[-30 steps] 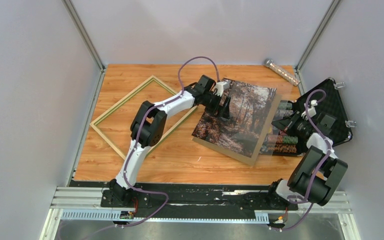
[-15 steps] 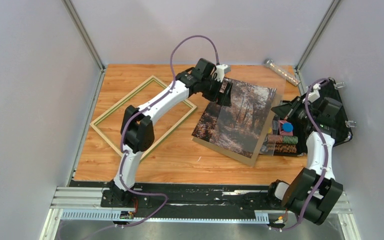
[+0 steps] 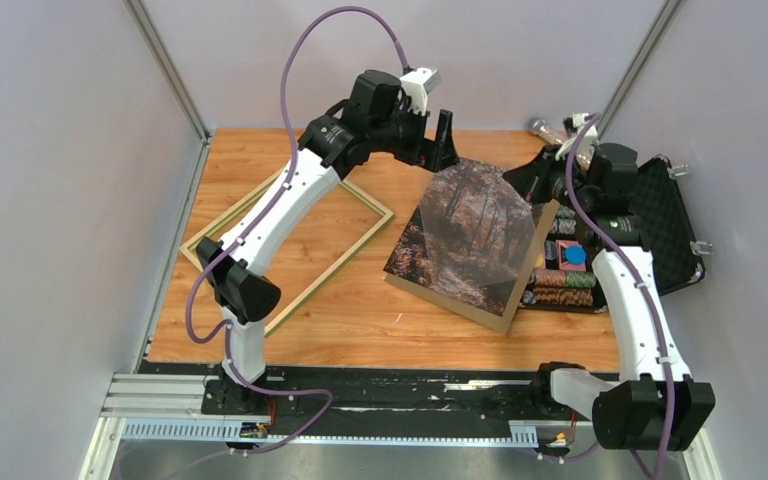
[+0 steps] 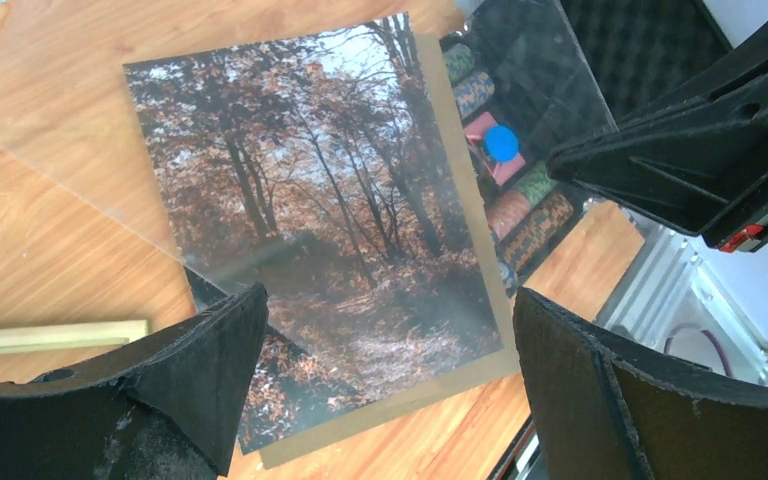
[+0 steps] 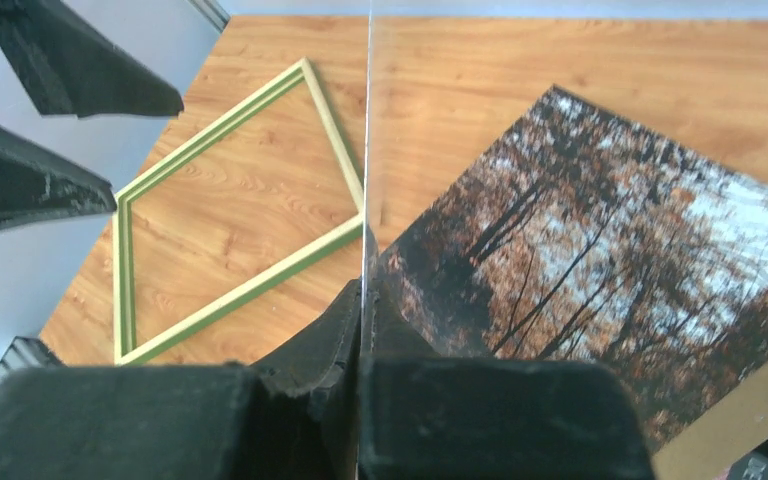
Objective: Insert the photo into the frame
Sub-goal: Pick up the photo frame item at the center of the board, then move the photo frame to the center of the board.
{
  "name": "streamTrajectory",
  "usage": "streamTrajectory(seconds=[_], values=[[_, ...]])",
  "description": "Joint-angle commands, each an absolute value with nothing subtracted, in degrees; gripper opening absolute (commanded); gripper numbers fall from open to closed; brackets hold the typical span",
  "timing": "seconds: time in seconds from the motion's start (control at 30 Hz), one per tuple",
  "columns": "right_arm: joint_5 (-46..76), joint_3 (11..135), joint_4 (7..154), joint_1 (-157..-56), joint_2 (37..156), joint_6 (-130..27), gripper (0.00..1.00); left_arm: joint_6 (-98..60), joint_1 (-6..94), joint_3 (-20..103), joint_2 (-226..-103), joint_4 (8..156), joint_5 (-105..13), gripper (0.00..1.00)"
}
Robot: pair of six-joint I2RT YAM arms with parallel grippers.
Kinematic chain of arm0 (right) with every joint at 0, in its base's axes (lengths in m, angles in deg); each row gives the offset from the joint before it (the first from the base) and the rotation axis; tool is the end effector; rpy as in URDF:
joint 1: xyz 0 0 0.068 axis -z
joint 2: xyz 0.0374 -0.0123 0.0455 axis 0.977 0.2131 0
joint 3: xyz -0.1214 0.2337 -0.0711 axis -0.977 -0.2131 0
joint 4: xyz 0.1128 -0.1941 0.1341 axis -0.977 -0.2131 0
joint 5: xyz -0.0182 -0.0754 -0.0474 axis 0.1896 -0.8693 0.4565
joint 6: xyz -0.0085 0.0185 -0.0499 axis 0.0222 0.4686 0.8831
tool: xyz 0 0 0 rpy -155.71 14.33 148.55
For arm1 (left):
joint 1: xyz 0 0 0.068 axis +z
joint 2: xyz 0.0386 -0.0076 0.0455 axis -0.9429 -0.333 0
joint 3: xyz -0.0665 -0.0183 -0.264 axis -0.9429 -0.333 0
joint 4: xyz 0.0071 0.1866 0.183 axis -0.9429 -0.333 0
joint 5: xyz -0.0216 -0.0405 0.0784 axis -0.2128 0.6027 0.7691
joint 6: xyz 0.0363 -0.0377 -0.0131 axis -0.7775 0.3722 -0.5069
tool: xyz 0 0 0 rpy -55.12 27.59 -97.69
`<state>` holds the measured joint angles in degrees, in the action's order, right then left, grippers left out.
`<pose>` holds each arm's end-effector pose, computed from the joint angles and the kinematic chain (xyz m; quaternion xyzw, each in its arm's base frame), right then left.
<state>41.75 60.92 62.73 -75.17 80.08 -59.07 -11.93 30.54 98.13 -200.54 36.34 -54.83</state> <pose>0.2502 0.0094 0.3741 -0.0577 0.7951 0.2987 0.5246 0.3225 -0.2845 0.4413 0.2331 0.8109 -0.3670 0.3918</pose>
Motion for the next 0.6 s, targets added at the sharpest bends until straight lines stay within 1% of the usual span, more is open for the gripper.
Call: streamTrajectory(seconds=[0.0, 0.33, 0.57], values=[[33.53, 67.90, 60.38, -78.88, 83.62, -57.08, 0.00, -8.26, 30.08, 100.26, -197.02, 35.92, -51.65, 1.00], [29.00, 74.17, 57.76, -85.17, 89.04, -56.19, 0.00, -5.95, 30.20, 100.89, -195.76, 35.40, -47.95, 1.00], [26.80, 74.11, 56.03, -87.26, 89.49, -55.41, 0.00, -12.00, 31.54, 90.63, -189.85, 35.55, -42.82, 1.00]])
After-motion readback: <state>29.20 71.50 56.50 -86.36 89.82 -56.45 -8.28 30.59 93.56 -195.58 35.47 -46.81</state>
